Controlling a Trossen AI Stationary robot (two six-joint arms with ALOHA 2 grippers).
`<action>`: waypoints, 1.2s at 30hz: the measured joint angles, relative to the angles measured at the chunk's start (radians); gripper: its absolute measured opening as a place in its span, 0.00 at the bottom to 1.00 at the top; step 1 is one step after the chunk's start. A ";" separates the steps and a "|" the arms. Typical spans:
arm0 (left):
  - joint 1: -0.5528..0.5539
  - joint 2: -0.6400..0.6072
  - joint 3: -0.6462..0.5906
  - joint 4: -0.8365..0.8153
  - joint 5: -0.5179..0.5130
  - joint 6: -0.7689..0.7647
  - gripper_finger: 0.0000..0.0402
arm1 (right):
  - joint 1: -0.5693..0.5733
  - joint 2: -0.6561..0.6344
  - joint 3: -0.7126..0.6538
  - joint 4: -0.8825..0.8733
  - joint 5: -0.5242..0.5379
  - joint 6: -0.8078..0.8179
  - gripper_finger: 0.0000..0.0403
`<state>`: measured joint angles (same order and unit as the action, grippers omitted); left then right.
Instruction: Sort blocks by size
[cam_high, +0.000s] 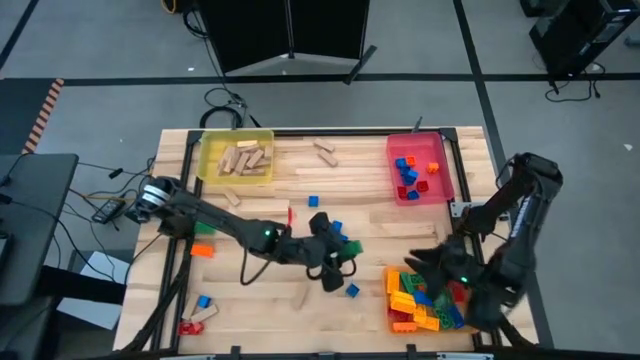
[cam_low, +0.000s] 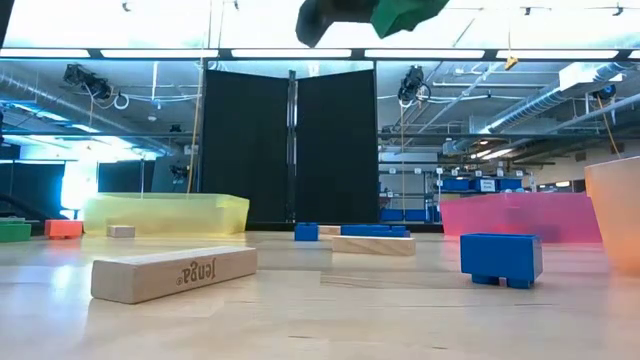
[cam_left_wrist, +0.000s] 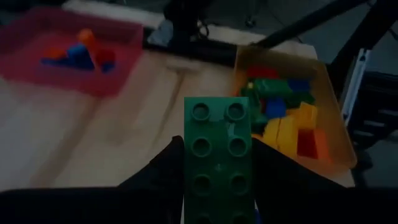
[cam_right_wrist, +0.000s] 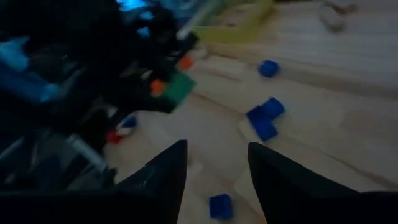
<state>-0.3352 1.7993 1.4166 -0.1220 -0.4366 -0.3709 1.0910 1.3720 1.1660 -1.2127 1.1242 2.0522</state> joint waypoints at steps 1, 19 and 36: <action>0.004 -0.003 0.000 0.009 0.000 0.024 0.36 | -0.035 0.000 0.000 0.014 -0.021 0.012 0.46; 0.015 -0.012 0.235 -0.370 -0.244 0.478 0.36 | -0.376 -0.059 0.000 0.534 -0.168 -0.686 0.52; 0.016 -0.012 0.302 -0.421 -0.365 0.684 0.38 | -0.659 -0.069 -0.001 0.878 -0.421 -1.102 0.64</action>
<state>-0.3195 1.7874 1.7184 -0.5429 -0.8013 0.3127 0.4322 1.3033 1.1648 -0.3343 0.7029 0.9503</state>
